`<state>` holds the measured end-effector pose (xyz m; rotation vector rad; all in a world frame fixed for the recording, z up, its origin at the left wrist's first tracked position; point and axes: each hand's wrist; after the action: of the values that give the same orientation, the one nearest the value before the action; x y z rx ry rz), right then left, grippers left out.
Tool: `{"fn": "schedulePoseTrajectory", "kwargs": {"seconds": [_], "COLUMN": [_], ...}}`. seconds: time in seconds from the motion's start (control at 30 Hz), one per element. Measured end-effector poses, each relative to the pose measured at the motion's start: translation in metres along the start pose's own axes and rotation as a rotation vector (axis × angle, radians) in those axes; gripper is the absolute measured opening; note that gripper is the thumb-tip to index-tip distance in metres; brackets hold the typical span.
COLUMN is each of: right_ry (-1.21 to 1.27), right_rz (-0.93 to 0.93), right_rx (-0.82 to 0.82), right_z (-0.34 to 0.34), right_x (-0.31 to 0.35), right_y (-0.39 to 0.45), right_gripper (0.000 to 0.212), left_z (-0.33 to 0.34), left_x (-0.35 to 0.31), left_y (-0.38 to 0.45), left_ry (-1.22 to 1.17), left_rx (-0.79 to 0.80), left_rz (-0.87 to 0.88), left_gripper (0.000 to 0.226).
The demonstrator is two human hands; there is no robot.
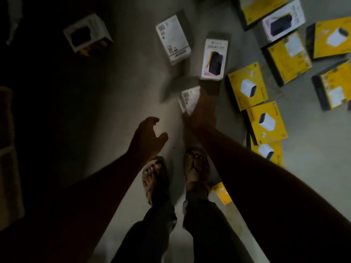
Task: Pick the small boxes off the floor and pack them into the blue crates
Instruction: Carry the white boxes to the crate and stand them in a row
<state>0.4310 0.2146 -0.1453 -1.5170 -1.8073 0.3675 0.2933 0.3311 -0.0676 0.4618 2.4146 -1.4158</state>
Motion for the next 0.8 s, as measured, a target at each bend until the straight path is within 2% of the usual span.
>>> {"fn": "schedulePoseTrajectory", "kwargs": {"seconds": [0.07,0.17,0.3,0.37,0.47,0.57,0.67,0.7,0.77,0.8], "right_ry": [0.158,0.280,0.339,0.353,0.404,0.495,0.499,0.511,0.549,0.554], "right_rz": [0.054,0.005,-0.122,-0.187,-0.213,-0.238,-0.317,-0.309,-0.259,-0.251], "right_rx": [0.113,0.230,0.254,0.199,0.159,0.259,0.339,0.379,0.530,0.621], "right_z": [-0.018,-0.047,-0.125,-0.170,-0.234,-0.294,-0.340,-0.349,-0.363,-0.367], "right_x": [0.006,0.025,0.084,0.117,0.162,0.199,0.224,0.228,0.233,0.234], "right_y": [-0.039,-0.119,-0.238,-0.298,-0.380,-0.451,-0.502,-0.514,-0.541,-0.556], "right_gripper": [0.108,0.106,0.099,0.095,0.090,0.074,0.052,0.049,0.052,0.053], "left_z": [-0.017,-0.048,-0.107,-0.138,-0.183,-0.225,-0.257,-0.264,-0.270,-0.269], "left_x": [-0.004,-0.031,-0.072,-0.092,-0.121,-0.143,-0.149,-0.146,-0.131,-0.121], "left_y": [-0.030,-0.087,-0.193,-0.251,-0.336,-0.421,-0.499,-0.524,-0.568,-0.590], "left_ry": [-0.100,-0.459,-0.690,-0.737,-0.822,-0.853,-0.993,-1.046,-1.116,-1.142], "left_rx": [-0.036,-0.107,0.003,0.047,0.029,-0.050,-0.156,-0.195,-0.278,-0.324], "left_rz": [-0.069,-0.281,-0.362,-0.338,-0.220,-0.097,-0.027,-0.027,-0.017,0.005], "left_gripper": [0.063,0.074,0.096,0.093,0.069,0.041,0.019,0.025,0.051,0.051]}}
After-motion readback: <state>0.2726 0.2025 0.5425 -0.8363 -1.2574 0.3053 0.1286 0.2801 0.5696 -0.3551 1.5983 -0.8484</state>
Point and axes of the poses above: each hand's wrist, its own y-axis towards the middle knuckle, its own z-axis out of the palm, x = y × z, and after that the axes turned 7 degrees about -y, right-handed
